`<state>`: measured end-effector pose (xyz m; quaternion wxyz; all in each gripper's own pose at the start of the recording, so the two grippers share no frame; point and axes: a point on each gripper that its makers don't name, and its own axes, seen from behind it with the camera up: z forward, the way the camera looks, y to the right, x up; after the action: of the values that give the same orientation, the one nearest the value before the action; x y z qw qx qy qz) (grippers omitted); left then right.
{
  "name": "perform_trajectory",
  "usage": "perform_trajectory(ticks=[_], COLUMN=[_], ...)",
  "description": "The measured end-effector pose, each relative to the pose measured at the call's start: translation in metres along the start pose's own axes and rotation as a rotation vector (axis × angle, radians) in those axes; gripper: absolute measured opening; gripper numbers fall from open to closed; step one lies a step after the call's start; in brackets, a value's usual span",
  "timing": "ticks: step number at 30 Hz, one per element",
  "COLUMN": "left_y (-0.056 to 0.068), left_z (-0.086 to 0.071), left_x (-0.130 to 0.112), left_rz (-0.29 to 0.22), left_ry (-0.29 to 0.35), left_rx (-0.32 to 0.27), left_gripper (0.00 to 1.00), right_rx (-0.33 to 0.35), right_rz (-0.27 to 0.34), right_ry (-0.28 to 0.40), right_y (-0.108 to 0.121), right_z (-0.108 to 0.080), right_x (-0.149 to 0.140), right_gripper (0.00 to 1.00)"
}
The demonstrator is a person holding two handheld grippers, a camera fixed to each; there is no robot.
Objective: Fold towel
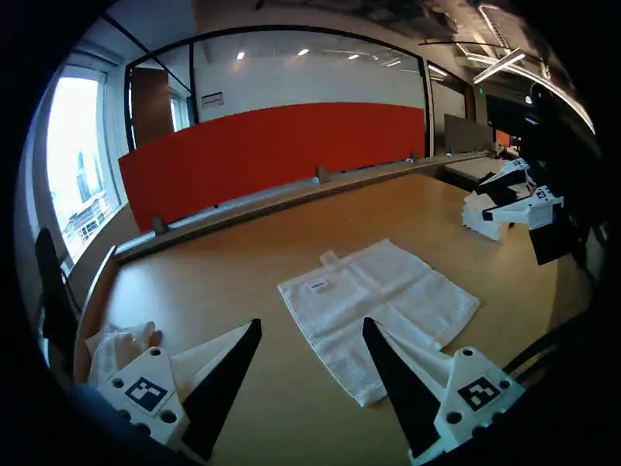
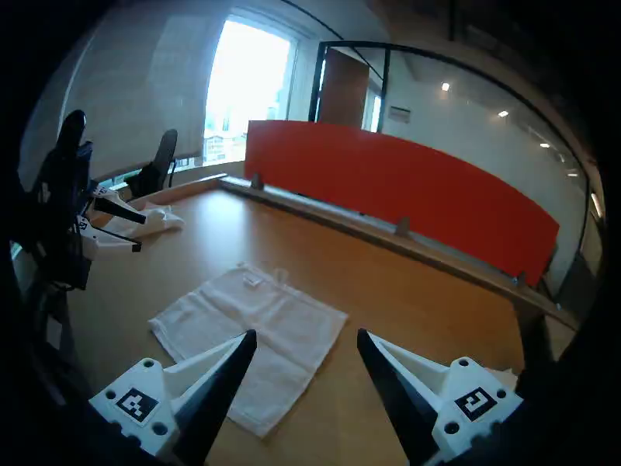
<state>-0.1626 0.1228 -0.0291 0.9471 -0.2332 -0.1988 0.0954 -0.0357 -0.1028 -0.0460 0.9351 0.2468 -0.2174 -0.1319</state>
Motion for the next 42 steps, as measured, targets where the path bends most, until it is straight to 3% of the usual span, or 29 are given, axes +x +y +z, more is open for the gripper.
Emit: perform_trajectory(ticks=[17,26,42], left_y=[0.044,0.054,0.074], left_z=[0.032,0.041,0.046], left_x=[-0.079,-0.112,-0.149], left_rz=[0.015,0.053,0.069], left_ry=[-0.173,-0.254,-0.373], left_rx=[-0.125,-0.162,-0.226], left_gripper=[0.97,0.97,0.97], right_rx=[0.092,0.136,0.194], right_rz=[-0.026,-0.042,-0.076], right_ry=[-0.158,-0.229,-0.332], right_y=[-0.032,-0.047,-0.056], right_z=[0.031,0.041,0.039], right_x=[-0.083,-0.121,-0.165], right_gripper=[1.00,1.00,1.00])
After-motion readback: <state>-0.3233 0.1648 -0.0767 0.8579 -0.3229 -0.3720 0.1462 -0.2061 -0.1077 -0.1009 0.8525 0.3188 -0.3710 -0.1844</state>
